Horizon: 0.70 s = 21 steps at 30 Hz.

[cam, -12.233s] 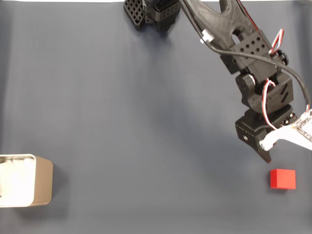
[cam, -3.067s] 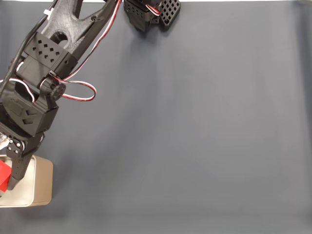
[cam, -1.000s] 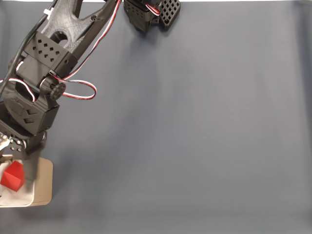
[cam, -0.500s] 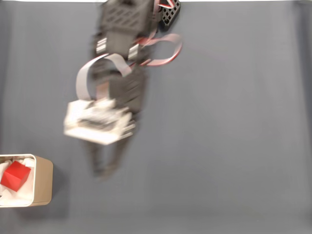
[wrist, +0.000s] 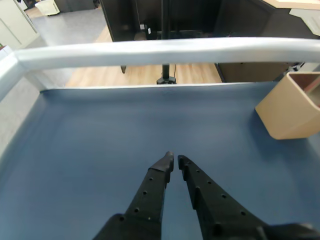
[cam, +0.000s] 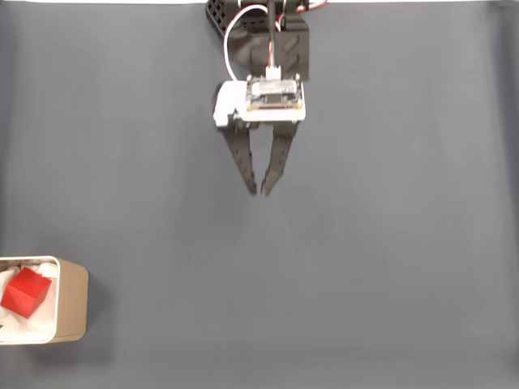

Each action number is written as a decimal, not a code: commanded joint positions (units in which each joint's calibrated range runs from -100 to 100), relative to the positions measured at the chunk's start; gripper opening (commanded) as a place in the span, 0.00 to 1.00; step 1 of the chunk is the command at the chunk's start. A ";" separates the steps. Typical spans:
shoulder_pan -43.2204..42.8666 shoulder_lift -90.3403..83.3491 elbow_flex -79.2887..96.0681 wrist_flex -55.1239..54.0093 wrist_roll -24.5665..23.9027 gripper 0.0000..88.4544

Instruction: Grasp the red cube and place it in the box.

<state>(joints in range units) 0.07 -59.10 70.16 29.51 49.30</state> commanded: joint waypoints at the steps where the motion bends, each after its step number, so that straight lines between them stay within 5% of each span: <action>1: -0.43 -15.25 16.42 -0.09 1.12 0.00; 16: 0.42 -39.95 29.65 42.21 -0.88 0.00; 21: 0.42 -40.82 29.65 46.30 -0.93 0.00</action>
<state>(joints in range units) 0.07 -99.13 99.37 72.87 49.06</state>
